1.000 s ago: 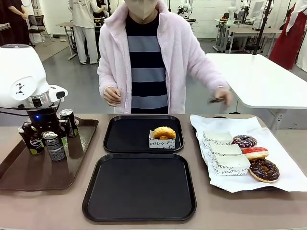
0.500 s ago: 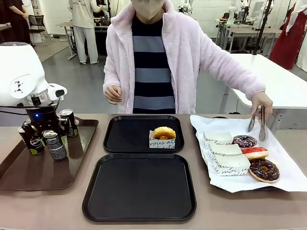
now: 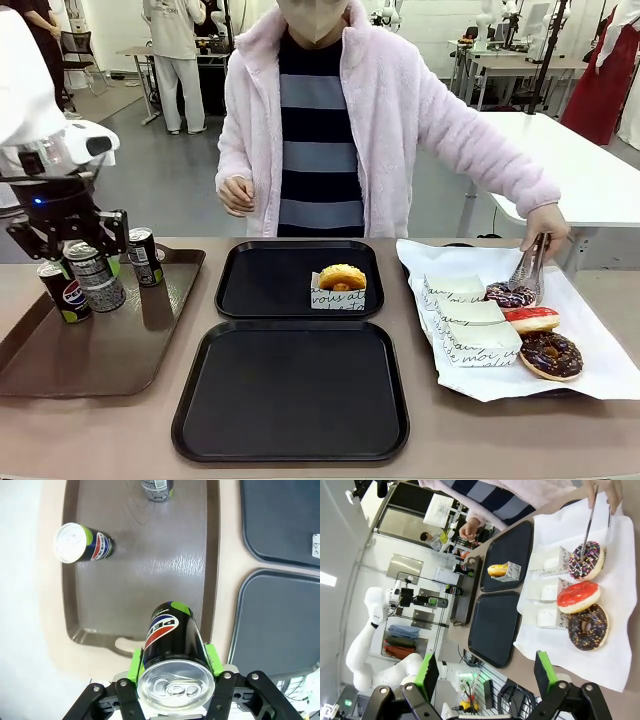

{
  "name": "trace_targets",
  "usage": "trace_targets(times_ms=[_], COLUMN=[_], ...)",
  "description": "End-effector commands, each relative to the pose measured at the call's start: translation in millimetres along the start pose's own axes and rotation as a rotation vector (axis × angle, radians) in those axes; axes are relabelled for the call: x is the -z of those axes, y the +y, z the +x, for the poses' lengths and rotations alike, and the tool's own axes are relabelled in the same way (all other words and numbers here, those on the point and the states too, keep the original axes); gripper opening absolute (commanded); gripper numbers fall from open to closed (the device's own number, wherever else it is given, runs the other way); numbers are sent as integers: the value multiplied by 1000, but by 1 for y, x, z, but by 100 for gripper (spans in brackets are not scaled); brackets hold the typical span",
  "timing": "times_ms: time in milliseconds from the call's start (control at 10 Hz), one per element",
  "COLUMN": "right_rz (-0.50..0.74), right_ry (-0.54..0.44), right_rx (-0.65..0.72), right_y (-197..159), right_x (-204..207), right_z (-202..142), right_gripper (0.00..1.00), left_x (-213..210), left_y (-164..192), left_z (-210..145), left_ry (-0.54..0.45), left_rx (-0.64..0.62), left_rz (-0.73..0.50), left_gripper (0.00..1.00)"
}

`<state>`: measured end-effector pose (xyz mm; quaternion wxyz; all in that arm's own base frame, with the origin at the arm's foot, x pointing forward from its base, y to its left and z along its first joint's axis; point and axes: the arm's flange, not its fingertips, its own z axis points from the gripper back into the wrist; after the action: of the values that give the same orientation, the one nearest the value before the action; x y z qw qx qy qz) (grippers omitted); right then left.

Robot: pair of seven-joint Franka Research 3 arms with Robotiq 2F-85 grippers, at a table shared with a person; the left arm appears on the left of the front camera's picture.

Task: Set up donuts and drinks on trays.
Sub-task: Pick up one Pepsi coke and place it on the Flat Tray.

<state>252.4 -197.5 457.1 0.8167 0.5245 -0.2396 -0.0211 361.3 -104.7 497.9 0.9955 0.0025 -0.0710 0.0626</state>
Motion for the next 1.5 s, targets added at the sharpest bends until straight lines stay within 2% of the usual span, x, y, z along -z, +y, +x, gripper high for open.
trace_targets(times_ms=[0, 100, 300, 400, 600, 900, 1100, 1400], right_rz=[9, 9, 9, 9, 9, 9, 9, 9], right_ry=[4, 4, 4, 4, 4, 4, 4, 4], right_rx=[-1, -1, -1, -1, -1, -1, -1, -1], right_y=[0, 0, 0, 0, 0, 0, 0, 0], right_x=[-2, -2, -2, -2, -2, -2, -2, -2], right_z=[0, 0, 0, 0, 0, 0, 0, 0], right_gripper=[100, 100, 100, 100, 100, 100, 100, 100], left_x=[6, 0, 0, 0, -28, -44, -36, -8], left_y=[6, 0, 0, 2, -49, -105, -140, -173], left_z=[3, 0, 0, -1, 27, 72, 102, 124], left_ry=[-18, 0, 0, 0, -80, -111, -108, -100], left_rx=[-62, 0, 0, -11, 30, 26, 47, 113], left_rz=[-18, 0, 0, 2, -4, 6, 9, -61], left_gripper=[4, 4, 4, 58, 58, 58, 58, 58])
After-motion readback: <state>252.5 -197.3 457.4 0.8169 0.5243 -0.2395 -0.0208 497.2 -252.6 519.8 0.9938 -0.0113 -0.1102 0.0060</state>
